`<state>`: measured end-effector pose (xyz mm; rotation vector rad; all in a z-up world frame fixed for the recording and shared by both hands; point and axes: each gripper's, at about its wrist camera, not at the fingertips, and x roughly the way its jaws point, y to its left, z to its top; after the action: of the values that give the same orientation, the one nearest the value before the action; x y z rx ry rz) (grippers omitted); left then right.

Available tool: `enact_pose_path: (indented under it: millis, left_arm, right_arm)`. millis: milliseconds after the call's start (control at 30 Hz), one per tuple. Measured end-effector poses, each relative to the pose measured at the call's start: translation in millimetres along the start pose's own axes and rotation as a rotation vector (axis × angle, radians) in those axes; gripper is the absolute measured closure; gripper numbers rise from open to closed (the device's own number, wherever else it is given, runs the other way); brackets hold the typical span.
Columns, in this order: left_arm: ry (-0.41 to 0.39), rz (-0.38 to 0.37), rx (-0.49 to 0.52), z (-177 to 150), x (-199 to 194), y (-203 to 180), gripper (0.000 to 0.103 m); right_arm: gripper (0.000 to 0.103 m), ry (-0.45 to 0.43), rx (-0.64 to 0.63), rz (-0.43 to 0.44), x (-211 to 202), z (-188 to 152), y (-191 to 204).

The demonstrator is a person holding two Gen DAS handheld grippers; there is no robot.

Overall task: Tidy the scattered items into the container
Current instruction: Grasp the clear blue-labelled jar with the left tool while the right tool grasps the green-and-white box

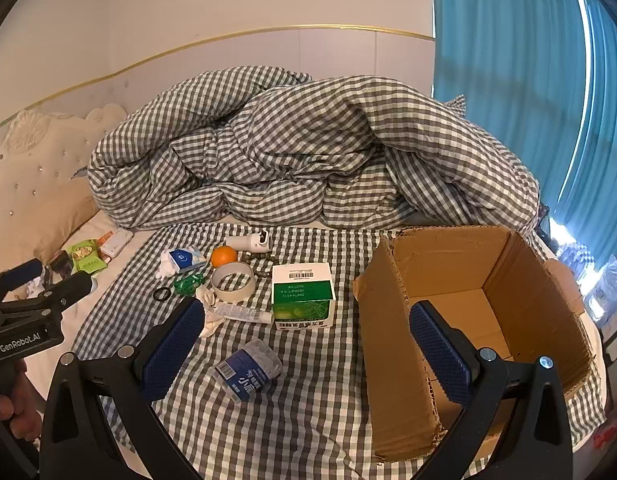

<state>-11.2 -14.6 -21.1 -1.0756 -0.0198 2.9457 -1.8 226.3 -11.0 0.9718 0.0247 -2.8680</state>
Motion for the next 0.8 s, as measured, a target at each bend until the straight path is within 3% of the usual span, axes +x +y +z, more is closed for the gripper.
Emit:
enact_pose_path:
  millis: [233,367,467,600,800]
  left_arm:
    - [0.041,-0.038,-0.001,-17.8,28.8,-7.4,0.0]
    - [0.102,-0.045,0.028,-34.5,62.5,-25.8,0.0]
    - [0.139,-0.09,0.046,-48.7,90.3,-41.3,0.0]
    - [0.163,-0.14,0.092,-66.5,123.2,-62.9,0.0]
    - [0.224,-0.148,0.135,-86.9,159.6,-87.9,0.0]
  right_arm:
    - [0.0,0.002,0.01,-0.011,4.0,3.3,-5.2]
    - [0.0,0.0,0.01,-0.023,6.3,4.5,-10.8]
    - [0.0,-0.006,-0.001,-0.029,9.4,7.7,-15.5]
    - [0.0,-0.012,-0.04,-0.002,17.4,14.4,-15.9]
    - [0.0,0.01,-0.068,0.041,42.1,22.2,-10.8]
